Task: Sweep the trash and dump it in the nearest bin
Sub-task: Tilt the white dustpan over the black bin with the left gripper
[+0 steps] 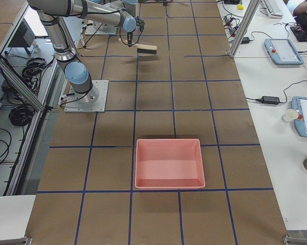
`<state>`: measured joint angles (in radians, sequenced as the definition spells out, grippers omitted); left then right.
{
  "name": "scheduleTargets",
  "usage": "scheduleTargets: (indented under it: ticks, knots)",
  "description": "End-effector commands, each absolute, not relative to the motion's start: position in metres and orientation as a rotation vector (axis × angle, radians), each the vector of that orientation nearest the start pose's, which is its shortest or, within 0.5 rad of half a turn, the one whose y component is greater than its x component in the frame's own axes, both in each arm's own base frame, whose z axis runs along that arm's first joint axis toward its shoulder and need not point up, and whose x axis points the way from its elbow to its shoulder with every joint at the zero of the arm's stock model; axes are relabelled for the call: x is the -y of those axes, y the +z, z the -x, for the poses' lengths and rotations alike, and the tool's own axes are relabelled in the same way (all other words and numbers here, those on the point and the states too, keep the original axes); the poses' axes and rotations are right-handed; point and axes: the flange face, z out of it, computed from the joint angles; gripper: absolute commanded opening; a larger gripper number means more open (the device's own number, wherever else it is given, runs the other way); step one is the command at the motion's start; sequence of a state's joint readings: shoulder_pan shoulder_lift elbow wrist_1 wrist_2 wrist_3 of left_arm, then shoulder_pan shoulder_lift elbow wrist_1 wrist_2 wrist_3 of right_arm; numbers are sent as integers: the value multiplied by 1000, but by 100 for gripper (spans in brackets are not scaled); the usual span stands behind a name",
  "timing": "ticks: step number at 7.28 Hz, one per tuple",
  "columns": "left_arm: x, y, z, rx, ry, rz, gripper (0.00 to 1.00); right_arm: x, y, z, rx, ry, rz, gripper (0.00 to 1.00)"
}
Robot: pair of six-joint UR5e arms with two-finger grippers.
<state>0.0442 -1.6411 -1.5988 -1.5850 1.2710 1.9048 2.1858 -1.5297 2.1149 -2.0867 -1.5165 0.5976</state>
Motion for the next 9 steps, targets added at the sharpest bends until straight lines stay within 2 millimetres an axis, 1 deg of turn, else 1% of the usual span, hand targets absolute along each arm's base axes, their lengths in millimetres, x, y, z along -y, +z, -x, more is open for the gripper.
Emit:
scheduleTargets:
  ticks: [1, 2, 3, 4, 6, 7, 8, 9]
  knots:
    - [138, 451, -520, -3100, -444, -439, 3, 286, 261, -363, -3109, 83, 49, 9]
    - [143, 448, -525, -3100, -440, -456, 3, 296, 262, -359, -3111, 61, 99, 9]
    - [150, 450, -532, -3089, -372, -486, 3, 299, 262, -357, -3113, 61, 85, 9]
    - [163, 455, -534, -3086, -351, -490, 3, 302, 261, -354, -3107, 72, 68, 9]
    - [175, 459, -532, -3084, -289, -529, 3, 305, 247, -356, -3121, 115, 48, 9]
    - [181, 460, -530, -3083, -255, -552, 3, 305, 245, -357, -3123, 121, 55, 9]
    - [181, 467, -531, -3071, -225, -557, 3, 306, 239, -357, -3129, 138, 52, 9]
    - [181, 472, -534, -3063, -201, -561, 3, 306, 240, -357, -3127, 137, 52, 9]
